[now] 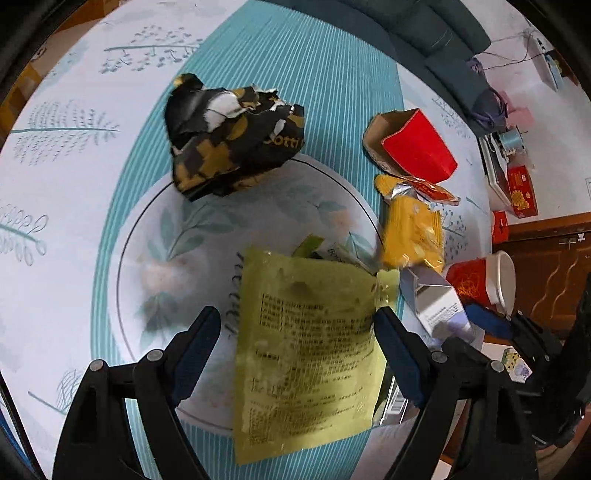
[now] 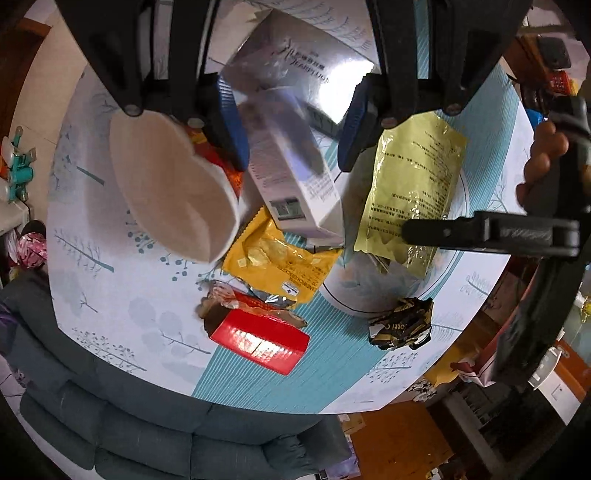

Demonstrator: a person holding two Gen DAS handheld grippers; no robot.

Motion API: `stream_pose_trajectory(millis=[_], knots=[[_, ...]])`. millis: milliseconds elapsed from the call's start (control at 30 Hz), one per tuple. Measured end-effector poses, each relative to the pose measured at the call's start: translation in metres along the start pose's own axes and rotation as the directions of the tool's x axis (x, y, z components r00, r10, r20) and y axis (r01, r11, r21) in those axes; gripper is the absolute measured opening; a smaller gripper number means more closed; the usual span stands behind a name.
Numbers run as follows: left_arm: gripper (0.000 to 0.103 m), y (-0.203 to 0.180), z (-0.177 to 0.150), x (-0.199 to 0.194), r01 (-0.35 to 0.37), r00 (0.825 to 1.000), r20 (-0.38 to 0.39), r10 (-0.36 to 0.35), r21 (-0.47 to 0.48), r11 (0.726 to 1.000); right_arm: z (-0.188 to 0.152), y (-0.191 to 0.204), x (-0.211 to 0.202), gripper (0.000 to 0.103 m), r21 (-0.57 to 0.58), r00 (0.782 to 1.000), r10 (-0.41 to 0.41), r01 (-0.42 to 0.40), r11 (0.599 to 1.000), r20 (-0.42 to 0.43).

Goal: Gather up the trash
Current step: 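Grasp the yellow plastic bag with the left gripper while the right gripper grasps the white box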

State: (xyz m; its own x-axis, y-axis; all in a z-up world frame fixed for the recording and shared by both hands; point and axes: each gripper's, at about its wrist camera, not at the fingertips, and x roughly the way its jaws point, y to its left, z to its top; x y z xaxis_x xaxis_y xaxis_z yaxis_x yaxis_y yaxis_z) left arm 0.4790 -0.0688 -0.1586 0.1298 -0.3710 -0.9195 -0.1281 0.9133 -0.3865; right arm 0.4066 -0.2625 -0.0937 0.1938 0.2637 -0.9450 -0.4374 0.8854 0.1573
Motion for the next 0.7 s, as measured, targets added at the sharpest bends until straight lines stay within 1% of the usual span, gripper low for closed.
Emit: stream_pose_trajectory(millis=[100,200,267,333,400,467,533,600,700], knots=[[0.084,-0.004,0.004,0.003,-0.003,1.0,-0.003,0.003,0.01,1.0,0.002,-0.004,-0.001,0.051,0.008,1.0,0.019,-0.019,1.0,0.0],[0.084,-0.01,0.007,0.006,-0.007,1.0,-0.008,0.007,0.023,1.0,0.006,-0.004,-0.007,0.051,0.016,0.998,0.059,-0.06,0.998,0.034],[0.084,-0.012,0.009,0.008,-0.008,1.0,-0.014,0.008,0.034,0.999,0.01,-0.002,-0.01,0.051,0.005,0.996,0.072,-0.072,0.997,0.054],[0.084,-0.015,0.012,0.012,-0.006,1.0,-0.019,0.007,0.041,0.999,0.014,0.001,-0.006,0.051,-0.004,0.996,0.077,-0.077,0.997,0.041],[0.083,-0.018,0.014,0.014,-0.002,1.0,-0.021,0.003,0.052,0.999,0.016,0.004,0.001,0.051,-0.021,0.998,0.06,-0.059,0.998,0.026],[0.074,-0.021,0.015,0.014,-0.009,1.0,-0.014,0.01,0.066,0.998,0.018,0.007,0.006,0.051,-0.04,0.999,0.046,-0.046,0.998,0.011],[0.042,-0.025,0.014,0.015,-0.012,1.0,-0.01,0.013,0.09,0.996,0.018,0.007,0.007,0.051,-0.051,0.999,0.034,-0.033,0.998,0.011],[0.029,-0.026,0.011,0.019,0.017,0.999,-0.029,-0.015,0.082,0.996,0.019,0.007,0.008,0.051,-0.053,0.999,0.039,-0.038,0.998,0.004],[0.022,-0.025,0.002,0.016,0.024,1.0,-0.014,-0.023,0.089,0.996,0.016,0.004,0.008,0.051,-0.055,0.999,0.036,-0.036,0.998,0.0]])
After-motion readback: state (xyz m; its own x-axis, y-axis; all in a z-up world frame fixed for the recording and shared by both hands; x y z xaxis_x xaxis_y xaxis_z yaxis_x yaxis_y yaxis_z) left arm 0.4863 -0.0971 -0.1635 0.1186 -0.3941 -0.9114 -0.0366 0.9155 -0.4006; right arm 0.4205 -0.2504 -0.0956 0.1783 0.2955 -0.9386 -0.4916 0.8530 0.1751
